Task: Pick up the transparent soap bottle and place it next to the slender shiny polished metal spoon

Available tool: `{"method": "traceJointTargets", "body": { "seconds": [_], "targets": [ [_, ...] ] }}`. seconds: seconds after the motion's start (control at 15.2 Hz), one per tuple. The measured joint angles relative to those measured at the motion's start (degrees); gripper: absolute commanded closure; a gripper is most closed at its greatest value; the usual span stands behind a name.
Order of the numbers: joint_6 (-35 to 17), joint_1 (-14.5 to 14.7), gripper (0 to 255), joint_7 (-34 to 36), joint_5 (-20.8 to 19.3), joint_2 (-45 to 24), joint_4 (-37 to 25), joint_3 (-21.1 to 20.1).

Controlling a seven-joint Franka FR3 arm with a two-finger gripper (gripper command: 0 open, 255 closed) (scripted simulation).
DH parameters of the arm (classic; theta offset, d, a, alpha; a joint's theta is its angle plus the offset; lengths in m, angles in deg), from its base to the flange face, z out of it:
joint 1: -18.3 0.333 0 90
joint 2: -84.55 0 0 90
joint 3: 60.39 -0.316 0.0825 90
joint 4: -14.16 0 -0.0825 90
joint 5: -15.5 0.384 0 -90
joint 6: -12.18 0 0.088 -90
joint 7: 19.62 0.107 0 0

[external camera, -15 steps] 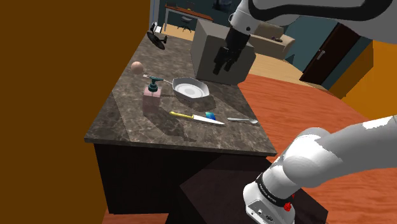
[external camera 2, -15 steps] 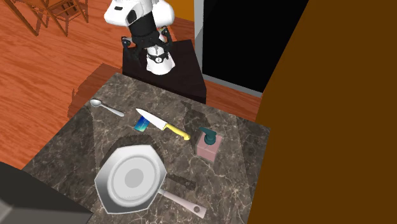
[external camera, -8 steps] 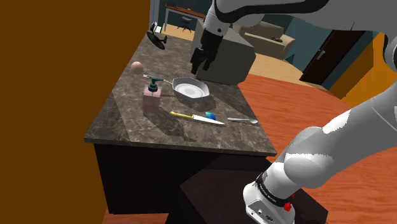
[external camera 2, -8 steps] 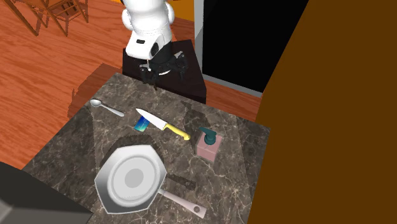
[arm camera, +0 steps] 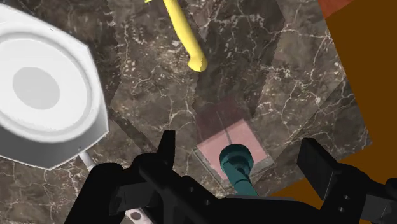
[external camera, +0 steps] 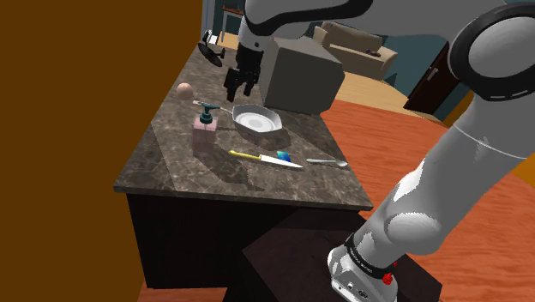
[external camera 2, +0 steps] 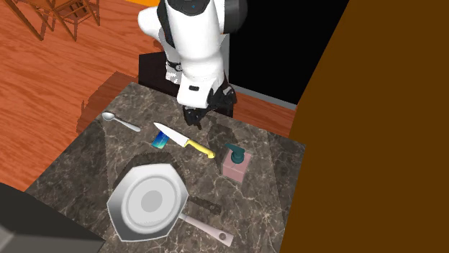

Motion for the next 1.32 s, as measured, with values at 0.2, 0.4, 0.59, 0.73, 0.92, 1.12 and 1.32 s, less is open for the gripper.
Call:
{"method": "traceJointTargets", "body": {
  "seconds": [0.2,0.4,0.59,0.73,0.92,1.12,1.32],
  "targets": [
    [0.76,0.71,0,-0.11,-0.32,-7.08,-7.27,-0.65],
    [1.0,1.82,0,0.32,-0.79,-13.98,-13.88,-1.45],
    [1.59,2.52,0,0.3,-1.2,-19.47,-19.5,-1.85],
    [0.8,2.65,0,0.3,-1.27,-20.52,-19.73,-1.91],
    [-1.28,2.74,0,0.3,-1.28,-21.01,-18.1,-1.94],
    [-2.66,2.79,0,0.29,-1.29,-21.53,-17.25,-1.94],
    [-2.95,2.83,0,0.32,-1.3,-21.63,-17.07,-1.96]
  ]
}}
